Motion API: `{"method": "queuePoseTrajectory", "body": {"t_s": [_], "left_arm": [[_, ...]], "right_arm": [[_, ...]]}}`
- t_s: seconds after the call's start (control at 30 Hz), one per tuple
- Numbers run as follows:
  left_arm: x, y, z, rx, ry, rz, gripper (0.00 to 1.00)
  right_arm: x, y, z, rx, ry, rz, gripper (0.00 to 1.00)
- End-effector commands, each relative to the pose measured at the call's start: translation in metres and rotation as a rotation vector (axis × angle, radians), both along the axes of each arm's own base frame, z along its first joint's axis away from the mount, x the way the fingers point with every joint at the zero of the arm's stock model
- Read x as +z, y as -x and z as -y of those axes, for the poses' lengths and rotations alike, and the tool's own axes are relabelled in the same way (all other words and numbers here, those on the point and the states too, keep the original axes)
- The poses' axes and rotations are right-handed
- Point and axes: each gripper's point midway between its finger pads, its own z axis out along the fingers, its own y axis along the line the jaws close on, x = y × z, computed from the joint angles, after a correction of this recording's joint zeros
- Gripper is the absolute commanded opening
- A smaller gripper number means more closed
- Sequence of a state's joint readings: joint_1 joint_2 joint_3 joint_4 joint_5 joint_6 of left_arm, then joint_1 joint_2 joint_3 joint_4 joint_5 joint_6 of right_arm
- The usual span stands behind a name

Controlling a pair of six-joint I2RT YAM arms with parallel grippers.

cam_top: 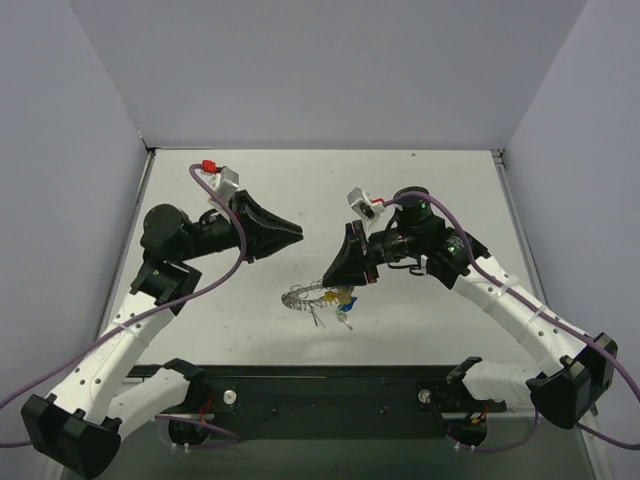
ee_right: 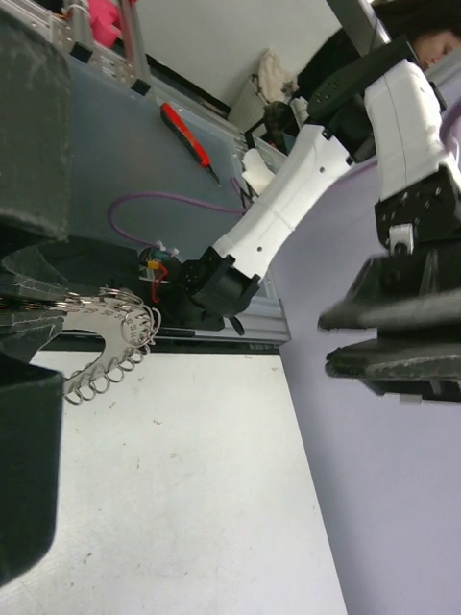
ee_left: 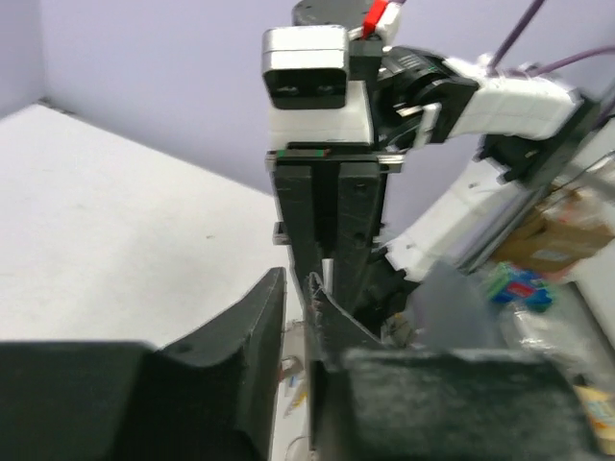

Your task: Put the keys on the keyring

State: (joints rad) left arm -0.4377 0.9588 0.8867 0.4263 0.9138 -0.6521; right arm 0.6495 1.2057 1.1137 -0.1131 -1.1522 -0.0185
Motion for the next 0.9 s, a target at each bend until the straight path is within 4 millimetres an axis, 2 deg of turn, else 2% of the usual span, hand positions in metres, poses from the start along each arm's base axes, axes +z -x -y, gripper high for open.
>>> {"method": "queuePoseTrajectory", "body": {"t_s": [0.0,0.03,0.07,0.13,0.17,0.2,0.27,0.3,0.37,0.53,0.63,0.7,0.8,0.83,0.87], "left_arm": [[-0.005,-0.01,-0.011,0.147,-0.191,0.056,0.37],[-0.009,-0.01,-0.013,0.179,-0.226,0.064,0.51],[-0.01,-0.012,-0.015,0.243,-0.265,0.118,0.57],[-0.019,-0.007,-0.017,0.281,-0.349,0.114,0.63],[-0.024,-0.015,-0.02,0.341,-0.402,0.141,0.68],[-0.029,-0.003,-0.015,0.309,-0.451,0.138,0.68],[-0.044,-0.008,-0.014,0.328,-0.543,0.157,0.75],[-0.054,-0.001,-0.011,0.304,-0.589,0.154,0.75],[-0.062,-0.005,-0.012,0.335,-0.64,0.174,0.77],[-0.06,-0.011,-0.02,0.403,-0.645,0.188,0.79],[-0.055,-0.01,-0.028,0.419,-0.587,0.184,0.8],[-0.059,-0.01,-0.029,0.398,-0.555,0.167,0.79],[-0.05,-0.006,-0.036,0.324,-0.481,0.172,0.75],[-0.043,0.01,-0.032,0.228,-0.438,0.194,0.73],[-0.035,0.01,-0.035,0.222,-0.414,0.215,0.72]], "right_arm": [[0.036,-0.012,-0.002,-0.085,-0.075,0.085,0.0],[0.037,-0.015,-0.002,-0.113,-0.073,0.076,0.0],[0.037,-0.017,-0.002,-0.135,-0.068,0.049,0.0],[0.043,-0.025,-0.003,-0.186,-0.085,0.057,0.0],[0.044,-0.031,-0.003,-0.226,-0.082,0.049,0.0],[0.046,-0.036,-0.003,-0.265,-0.083,0.037,0.0],[0.052,-0.042,-0.002,-0.302,-0.088,0.028,0.0],[0.052,-0.045,-0.003,-0.327,-0.084,0.011,0.0],[0.054,-0.047,-0.003,-0.337,-0.084,0.008,0.0],[0.051,-0.042,-0.001,-0.3,-0.094,0.059,0.0],[0.051,-0.036,0.001,-0.26,-0.109,0.091,0.0],[0.054,-0.021,0.002,-0.16,-0.132,0.109,0.0],[0.054,-0.003,0.009,-0.026,-0.163,0.155,0.0],[0.055,0.001,0.013,0.009,-0.175,0.166,0.0],[0.059,0.014,0.017,0.094,-0.199,0.168,0.0]]}}
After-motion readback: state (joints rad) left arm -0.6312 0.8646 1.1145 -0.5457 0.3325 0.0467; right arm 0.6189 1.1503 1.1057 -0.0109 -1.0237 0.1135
